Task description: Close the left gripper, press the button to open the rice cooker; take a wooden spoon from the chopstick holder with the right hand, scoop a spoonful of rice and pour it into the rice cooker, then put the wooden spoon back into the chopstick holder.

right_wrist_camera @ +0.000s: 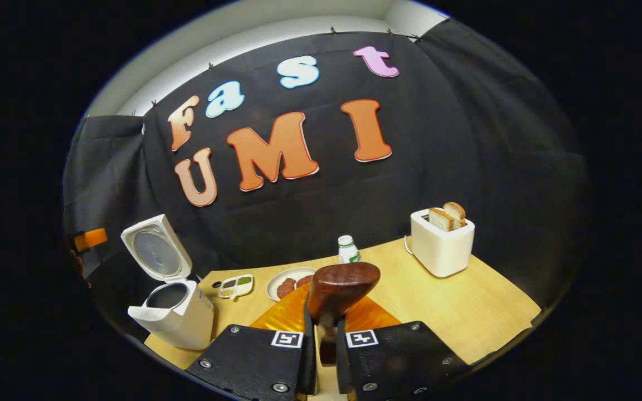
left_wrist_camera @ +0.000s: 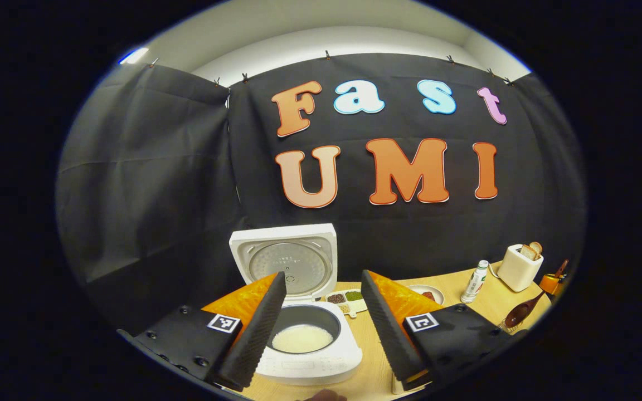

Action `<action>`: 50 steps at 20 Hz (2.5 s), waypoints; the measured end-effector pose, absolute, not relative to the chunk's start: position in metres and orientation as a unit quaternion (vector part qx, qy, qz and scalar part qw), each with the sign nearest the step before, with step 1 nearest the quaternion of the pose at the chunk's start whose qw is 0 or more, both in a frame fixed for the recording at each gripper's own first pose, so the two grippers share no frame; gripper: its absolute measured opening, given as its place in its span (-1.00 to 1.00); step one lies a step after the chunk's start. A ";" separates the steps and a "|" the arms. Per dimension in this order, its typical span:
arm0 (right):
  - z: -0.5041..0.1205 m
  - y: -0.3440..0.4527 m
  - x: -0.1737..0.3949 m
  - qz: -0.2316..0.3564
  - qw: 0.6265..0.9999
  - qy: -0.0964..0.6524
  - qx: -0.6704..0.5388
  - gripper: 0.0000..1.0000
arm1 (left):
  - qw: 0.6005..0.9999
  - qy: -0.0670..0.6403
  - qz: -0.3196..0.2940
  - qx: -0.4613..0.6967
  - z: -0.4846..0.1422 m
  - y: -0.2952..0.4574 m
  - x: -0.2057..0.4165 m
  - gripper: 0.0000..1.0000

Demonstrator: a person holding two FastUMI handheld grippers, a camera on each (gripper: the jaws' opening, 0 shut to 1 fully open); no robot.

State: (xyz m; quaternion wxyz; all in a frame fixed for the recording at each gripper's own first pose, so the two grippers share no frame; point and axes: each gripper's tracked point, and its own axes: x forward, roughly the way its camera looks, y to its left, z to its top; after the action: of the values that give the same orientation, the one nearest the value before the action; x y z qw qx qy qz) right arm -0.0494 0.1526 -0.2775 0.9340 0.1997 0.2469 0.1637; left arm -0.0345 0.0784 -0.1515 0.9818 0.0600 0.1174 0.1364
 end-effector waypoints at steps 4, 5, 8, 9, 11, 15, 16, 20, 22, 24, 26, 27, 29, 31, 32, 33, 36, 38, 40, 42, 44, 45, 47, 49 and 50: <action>-0.263 0.201 -0.067 0.204 0.931 0.239 0.184 -0.72 | 0.981 0.124 0.138 0.047 -0.161 0.105 -0.043 0.99; -0.263 0.212 -0.073 0.214 0.929 0.241 0.181 -0.72 | 0.981 0.125 0.141 0.044 -0.162 0.112 -0.045 0.99; -0.275 0.239 -0.088 0.240 0.924 0.251 0.158 -0.72 | 0.979 0.127 0.155 0.041 -0.164 0.131 -0.056 0.93; -0.280 0.244 -0.091 0.246 0.925 0.253 0.143 -0.72 | 0.978 0.128 0.161 0.042 -0.164 0.137 -0.060 0.93; -0.296 0.253 -0.098 0.254 0.925 0.261 0.107 -0.72 | 0.976 0.130 0.170 0.042 -0.165 0.147 -0.068 0.93; -0.319 0.266 -0.111 0.267 0.926 0.265 0.034 -0.72 | 0.972 0.134 0.188 0.042 -0.166 0.162 -0.081 0.93; -0.321 0.269 -0.114 0.270 0.926 0.262 0.018 -0.72 | 0.971 0.136 0.192 0.042 -0.168 0.165 -0.084 0.89; -0.331 0.283 -0.130 0.287 0.924 0.243 -0.068 -0.72 | 0.968 0.143 0.200 0.041 -0.173 0.173 -0.091 0.93; -0.340 0.283 -0.140 0.286 0.921 0.245 -0.096 -0.71 | 0.967 0.147 0.203 0.042 -0.177 0.178 -0.094 0.93; -0.357 0.281 -0.152 0.277 0.917 0.268 -0.101 -0.71 | 0.966 0.153 0.206 0.042 -0.181 0.182 -0.097 0.93; -0.366 0.280 -0.160 0.266 0.918 0.279 -0.097 -0.70 | 0.965 0.158 0.206 0.042 -0.184 0.187 -0.098 0.93; -0.368 0.281 -0.163 0.264 0.917 0.284 -0.095 -0.71 | 0.964 0.160 0.206 0.043 -0.185 0.190 -0.097 0.93; -0.373 0.287 -0.172 0.262 0.915 0.292 -0.094 -0.71 | 0.964 0.162 0.205 0.043 -0.187 0.193 -0.095 0.93; -0.377 0.295 -0.181 0.266 0.911 0.304 -0.085 -0.72 | 0.965 0.164 0.201 0.042 -0.188 0.195 -0.092 0.94; -0.376 0.299 -0.182 0.263 0.911 0.310 -0.071 -0.75 | 0.965 0.164 0.199 0.044 -0.187 0.196 -0.090 0.94; -0.376 0.299 -0.181 0.259 0.911 0.314 -0.064 -0.76 | 0.966 0.164 0.197 0.046 -0.188 0.197 -0.088 0.94; -0.373 0.306 -0.177 0.254 0.906 0.338 -0.006 -0.75 | 0.967 0.165 0.189 0.052 -0.191 0.198 -0.085 0.94; -0.374 0.314 -0.177 0.250 0.897 0.362 0.042 -0.77 | 0.967 0.166 0.187 0.053 -0.192 0.201 -0.082 0.93; -0.371 0.318 -0.181 0.251 0.887 0.381 0.073 -0.76 | 0.967 0.165 0.188 0.049 -0.191 0.204 -0.083 0.94; -0.369 0.325 -0.185 0.258 0.878 0.393 0.094 -0.76 | 0.966 0.166 0.190 0.045 -0.193 0.208 -0.084 0.94; -0.369 0.328 -0.185 0.253 0.869 0.407 0.123 -0.76 | 0.965 0.169 0.193 0.043 -0.196 0.212 -0.086 0.94; -0.370 0.330 -0.185 0.250 0.862 0.418 0.143 -0.76 | 0.965 0.171 0.195 0.042 -0.197 0.213 -0.087 0.94; -0.371 0.330 -0.183 0.237 0.851 0.434 0.178 -0.76 | 0.964 0.173 0.198 0.040 -0.198 0.215 -0.091 0.94; -0.373 0.330 -0.181 0.226 0.845 0.443 0.198 -0.75 | 0.964 0.172 0.199 0.039 -0.198 0.218 -0.091 0.94; -0.373 0.330 -0.179 0.222 0.842 0.446 0.207 -0.76 | 0.964 0.172 0.199 0.041 -0.198 0.219 -0.091 0.94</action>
State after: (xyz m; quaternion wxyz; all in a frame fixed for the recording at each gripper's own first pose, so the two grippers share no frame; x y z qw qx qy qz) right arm -0.1794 0.3298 -0.3734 0.8420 0.2065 0.4464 0.2217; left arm -0.0910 0.2194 -0.1977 0.9639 0.0407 0.1720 0.1990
